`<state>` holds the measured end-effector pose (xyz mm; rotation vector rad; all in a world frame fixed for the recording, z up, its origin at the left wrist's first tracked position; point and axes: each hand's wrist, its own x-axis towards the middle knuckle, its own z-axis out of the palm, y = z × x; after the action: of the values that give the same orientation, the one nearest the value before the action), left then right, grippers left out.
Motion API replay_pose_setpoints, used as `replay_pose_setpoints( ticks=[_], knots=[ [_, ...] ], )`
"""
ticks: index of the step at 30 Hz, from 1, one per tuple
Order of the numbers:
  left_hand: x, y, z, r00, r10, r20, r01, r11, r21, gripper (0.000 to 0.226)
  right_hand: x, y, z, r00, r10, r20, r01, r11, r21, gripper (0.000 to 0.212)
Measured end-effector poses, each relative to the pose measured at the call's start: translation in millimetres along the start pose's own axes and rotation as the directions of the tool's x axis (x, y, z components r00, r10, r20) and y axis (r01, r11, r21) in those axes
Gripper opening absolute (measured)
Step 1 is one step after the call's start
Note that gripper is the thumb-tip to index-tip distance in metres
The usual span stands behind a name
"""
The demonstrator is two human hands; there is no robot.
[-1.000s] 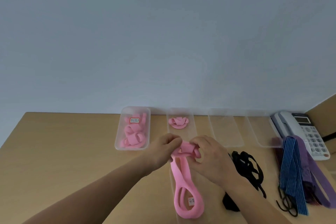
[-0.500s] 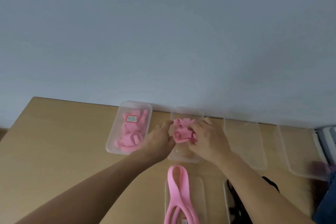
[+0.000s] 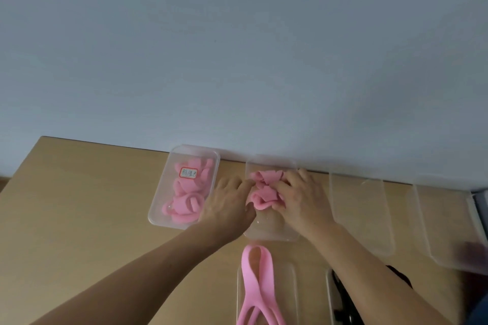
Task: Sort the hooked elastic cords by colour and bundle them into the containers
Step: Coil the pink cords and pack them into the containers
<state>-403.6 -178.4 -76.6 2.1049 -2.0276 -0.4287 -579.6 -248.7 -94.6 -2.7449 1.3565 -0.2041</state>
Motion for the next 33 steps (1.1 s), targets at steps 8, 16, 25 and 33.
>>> replay_pose_setpoints(
  ticks=[8, 16, 25, 33],
  knots=[
    [23.9, 8.1, 11.4, 0.957, 0.26, -0.127, -0.239, 0.958, 0.158, 0.013, -8.0, -1.4, 0.7, 0.999, -0.012, -0.048, 0.009, 0.998, -0.063, 0.038],
    [28.5, 11.5, 16.3, 0.978, 0.19, -0.087, -0.171, 0.967, 0.19, 0.014, -21.4, -1.8, -4.0, 0.978, -0.014, -0.209, 0.005, 0.999, -0.04, 0.018],
    [26.6, 10.8, 20.0, 0.949, 0.287, -0.13, -0.25, 0.937, 0.243, 0.004, -40.4, -0.9, 2.8, 0.993, 0.017, -0.115, -0.02, 0.999, -0.028, 0.04],
    [23.6, 8.8, 17.7, 0.95, 0.297, -0.098, -0.272, 0.939, 0.213, 0.012, -43.3, -5.6, -6.5, 0.995, 0.055, -0.087, -0.056, 0.998, -0.007, 0.044]
  ],
)
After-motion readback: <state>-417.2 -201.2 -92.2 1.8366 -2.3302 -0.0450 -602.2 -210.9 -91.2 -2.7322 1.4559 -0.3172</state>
